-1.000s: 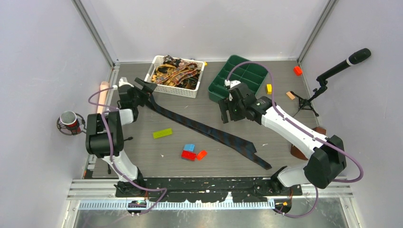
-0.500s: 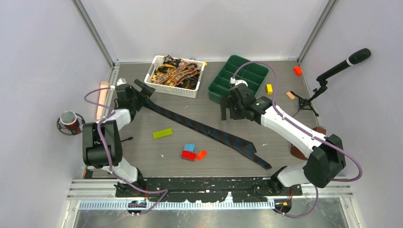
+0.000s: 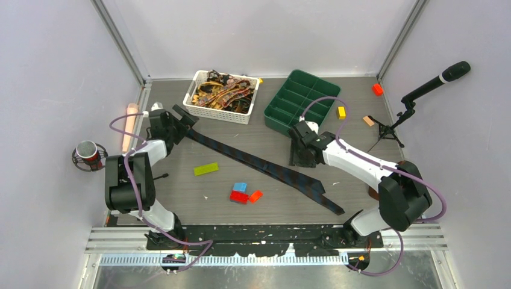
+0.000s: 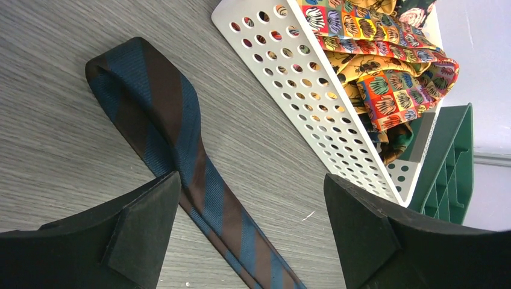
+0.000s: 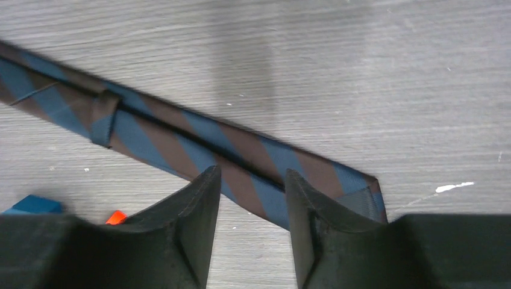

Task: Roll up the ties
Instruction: Flatten out the tie at the center of the board.

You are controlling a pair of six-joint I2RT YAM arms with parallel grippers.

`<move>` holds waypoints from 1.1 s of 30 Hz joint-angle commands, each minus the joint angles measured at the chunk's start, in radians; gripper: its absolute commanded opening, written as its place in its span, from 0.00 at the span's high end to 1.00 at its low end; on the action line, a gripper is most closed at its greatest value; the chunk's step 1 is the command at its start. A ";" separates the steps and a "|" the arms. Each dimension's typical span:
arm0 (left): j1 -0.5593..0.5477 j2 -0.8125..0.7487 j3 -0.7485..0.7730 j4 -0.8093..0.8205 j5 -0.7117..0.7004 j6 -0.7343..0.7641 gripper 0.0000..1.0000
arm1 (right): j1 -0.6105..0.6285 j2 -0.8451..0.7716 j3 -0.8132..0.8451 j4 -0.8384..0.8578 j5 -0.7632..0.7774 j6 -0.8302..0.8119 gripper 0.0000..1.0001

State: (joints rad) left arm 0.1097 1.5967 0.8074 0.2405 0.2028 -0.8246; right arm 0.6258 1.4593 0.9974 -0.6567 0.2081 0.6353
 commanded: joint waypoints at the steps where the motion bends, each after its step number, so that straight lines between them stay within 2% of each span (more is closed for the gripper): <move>1: -0.008 -0.032 -0.005 0.014 0.021 0.022 0.09 | -0.021 -0.051 -0.057 0.003 0.099 0.156 0.61; 3: -0.010 -0.029 -0.007 0.016 0.025 0.021 0.09 | -0.032 -0.065 -0.092 0.013 0.100 0.193 0.73; 11: -0.011 -0.036 -0.008 0.017 0.032 0.021 0.09 | -0.084 -0.101 -0.174 0.045 0.093 0.261 0.85; 21: -0.032 -0.051 -0.013 0.020 0.056 0.019 0.08 | -0.112 -0.069 -0.247 0.110 -0.007 0.296 0.90; 33: -0.033 -0.056 -0.020 0.018 0.044 0.025 0.08 | -0.122 -0.041 -0.280 0.118 0.007 0.312 0.95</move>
State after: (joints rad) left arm 0.0788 1.5806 0.7914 0.2413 0.2394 -0.8246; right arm 0.5129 1.4052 0.7326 -0.5621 0.1978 0.9215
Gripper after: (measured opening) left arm 0.921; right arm 0.065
